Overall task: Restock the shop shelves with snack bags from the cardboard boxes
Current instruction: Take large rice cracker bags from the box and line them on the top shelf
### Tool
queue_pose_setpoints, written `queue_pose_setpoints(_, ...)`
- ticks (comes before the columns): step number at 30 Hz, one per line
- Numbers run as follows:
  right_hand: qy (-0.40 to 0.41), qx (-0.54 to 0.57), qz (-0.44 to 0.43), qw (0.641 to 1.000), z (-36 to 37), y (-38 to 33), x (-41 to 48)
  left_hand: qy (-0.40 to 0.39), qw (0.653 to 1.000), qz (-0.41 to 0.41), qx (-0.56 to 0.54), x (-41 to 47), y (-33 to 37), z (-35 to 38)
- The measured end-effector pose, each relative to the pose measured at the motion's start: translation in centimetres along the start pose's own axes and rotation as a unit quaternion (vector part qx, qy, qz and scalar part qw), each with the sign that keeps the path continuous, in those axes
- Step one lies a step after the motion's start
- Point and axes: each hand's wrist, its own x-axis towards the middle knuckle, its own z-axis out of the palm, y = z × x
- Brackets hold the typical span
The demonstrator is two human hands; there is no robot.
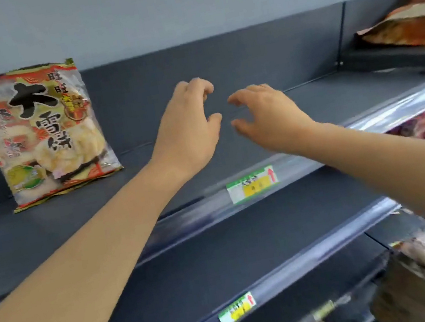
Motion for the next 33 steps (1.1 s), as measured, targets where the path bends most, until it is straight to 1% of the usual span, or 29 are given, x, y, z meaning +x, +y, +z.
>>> queue_pose_setpoints(2,0.018,-0.036,0.053,0.998,-2.2,4.8,-3.6,-0.045,0.997,0.05,-0.048,-0.9,4.2,3.6)
queue_pose_setpoints(5,0.02,-0.075,0.143,0.987,-4.8,11.7,-9.0,-0.135,0.983,0.079,-0.096,-2.5,9.6,9.4)
queue_pose_setpoints(8,-0.014,-0.097,0.221,0.97,-6.1,18.3,-13.9,-0.232,0.963,0.073,-0.118,-4.1,13.9,15.2)
queue_pose_setpoints(11,-0.073,-0.093,0.281,0.953,-5.9,24.4,-18.0,-0.314,0.942,0.044,-0.113,-5.5,17.4,20.9)
queue_pose_setpoints(15,-0.156,-0.08,0.322,0.93,-4.8,32.1,-22.7,-0.382,0.919,-0.017,-0.098,-6.8,22.0,28.6)
queue_pose_setpoints(19,-0.245,-0.069,0.334,0.908,-3.4,39.0,-26.6,-0.43,0.896,-0.08,-0.076,-8.8,25.8,36.5)
queue_pose_setpoints(23,-0.312,-0.052,0.34,0.886,-1.6,44.5,-29.8,-0.456,0.87,-0.173,-0.068,-11.5,27.6,42.9)
queue_pose_setpoints(25,-0.35,-0.039,0.355,0.866,-0.7,46.1,-31.1,-0.455,0.855,-0.24,-0.075,-13.0,27.5,45.3)
queue_pose_setpoints(28,-0.389,-0.006,0.383,0.838,0.7,47.7,-32.6,-0.453,0.823,-0.331,-0.086,-14.6,26.9,47.8)
queue_pose_setpoints(30,-0.398,0.026,0.402,0.825,1.8,48.5,-33.2,-0.457,0.793,-0.393,-0.091,-15.2,26.6,48.9)
queue_pose_setpoints(33,-0.398,0.049,0.41,0.82,3.0,49.0,-33.7,-0.445,0.741,-0.48,-0.15,-15.5,26.1,50.2)
